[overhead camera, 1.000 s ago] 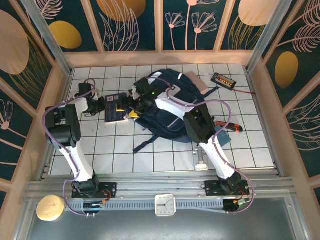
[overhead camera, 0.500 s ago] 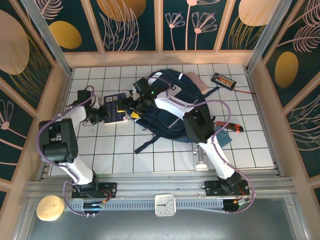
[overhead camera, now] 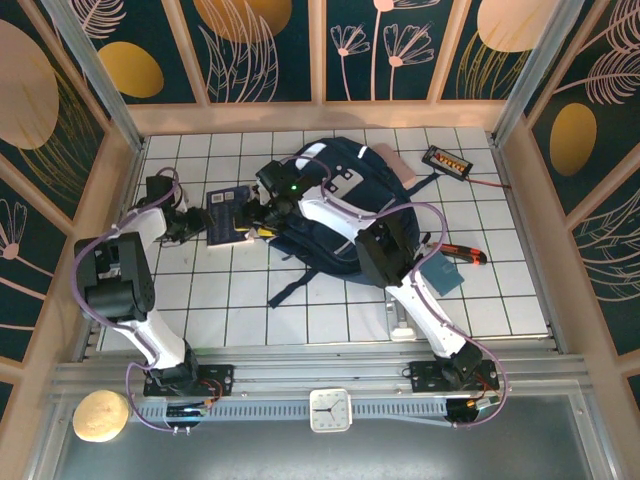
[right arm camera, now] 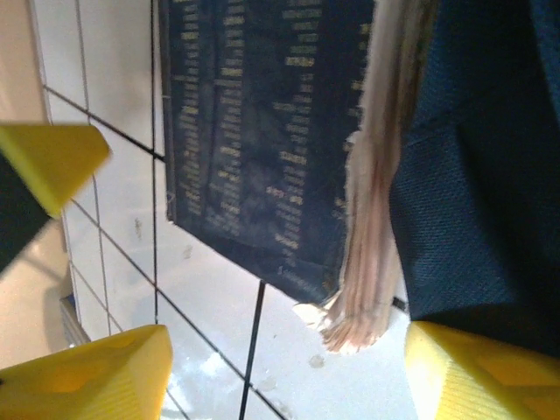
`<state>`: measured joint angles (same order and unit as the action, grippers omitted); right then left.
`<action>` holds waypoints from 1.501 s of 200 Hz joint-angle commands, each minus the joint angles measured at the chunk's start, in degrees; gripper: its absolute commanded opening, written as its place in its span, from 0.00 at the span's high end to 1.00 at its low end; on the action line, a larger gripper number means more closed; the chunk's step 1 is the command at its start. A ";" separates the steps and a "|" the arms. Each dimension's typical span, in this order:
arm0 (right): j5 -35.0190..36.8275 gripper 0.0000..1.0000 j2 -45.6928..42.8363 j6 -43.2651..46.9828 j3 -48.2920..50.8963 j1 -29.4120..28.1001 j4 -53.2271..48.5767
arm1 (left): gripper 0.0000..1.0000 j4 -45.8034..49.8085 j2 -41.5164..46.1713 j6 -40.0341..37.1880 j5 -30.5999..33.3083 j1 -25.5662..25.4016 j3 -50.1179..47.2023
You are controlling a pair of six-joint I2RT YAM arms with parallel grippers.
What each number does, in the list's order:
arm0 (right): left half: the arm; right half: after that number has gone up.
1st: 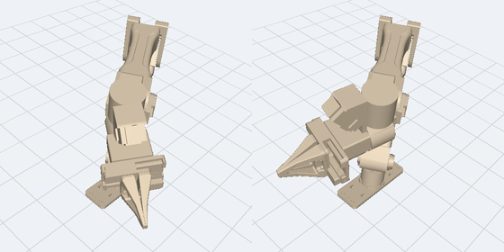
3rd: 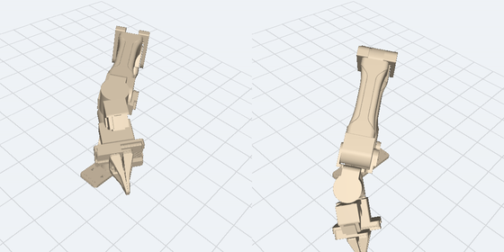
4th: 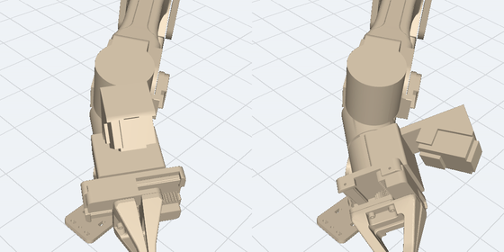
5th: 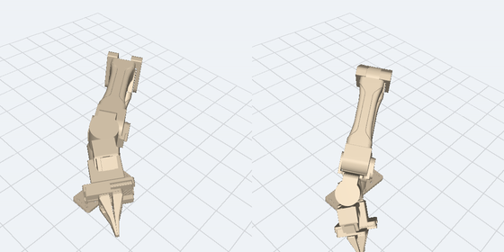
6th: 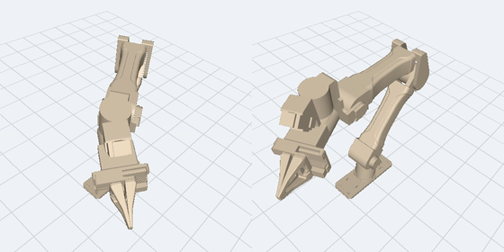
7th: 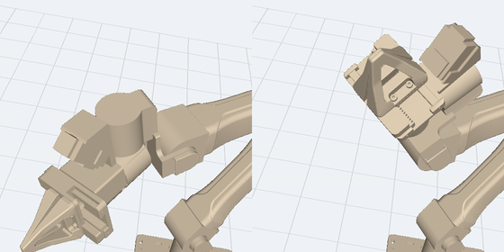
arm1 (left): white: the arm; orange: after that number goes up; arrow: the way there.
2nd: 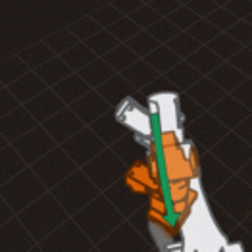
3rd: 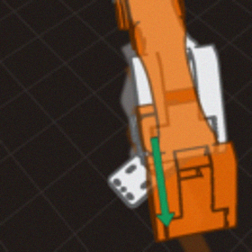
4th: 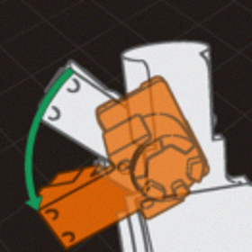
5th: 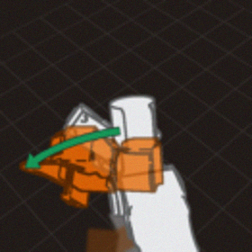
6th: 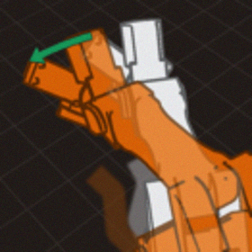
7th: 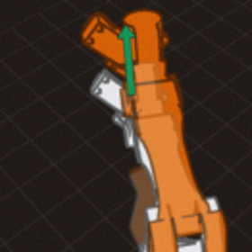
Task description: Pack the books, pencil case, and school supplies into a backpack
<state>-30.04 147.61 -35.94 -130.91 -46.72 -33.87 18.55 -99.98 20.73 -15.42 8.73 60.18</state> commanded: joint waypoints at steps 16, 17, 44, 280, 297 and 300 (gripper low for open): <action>2.40 0.33 5.32 1.40 -1.46 -0.13 -0.61 | 0.56 -2.10 -6.87 -2.10 -0.47 0.41 2.07; 2.34 0.33 5.41 1.40 -1.59 -0.13 -0.60 | 0.56 -2.15 -6.97 -2.10 -0.48 0.41 2.01; -0.48 0.40 7.65 1.32 -4.12 -0.19 1.59 | 0.62 -4.07 -9.95 -2.69 -1.70 0.45 0.59; -17.42 1.00 -11.74 -10.04 6.36 -0.57 26.93 | 0.01 1.16 15.85 4.24 -19.20 7.79 -8.07; -18.04 1.00 -13.82 -11.18 7.80 -0.47 28.29 | 0.01 1.28 18.24 5.84 -21.77 9.63 -9.73; -18.01 1.00 -14.24 -11.34 8.23 -0.43 28.73 | 0.01 1.24 18.62 6.21 -22.44 10.19 -10.12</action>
<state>-43.88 140.22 -43.75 -124.62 -47.13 -12.53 17.02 -84.12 23.46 -31.18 16.58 52.40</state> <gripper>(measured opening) 0.048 0.988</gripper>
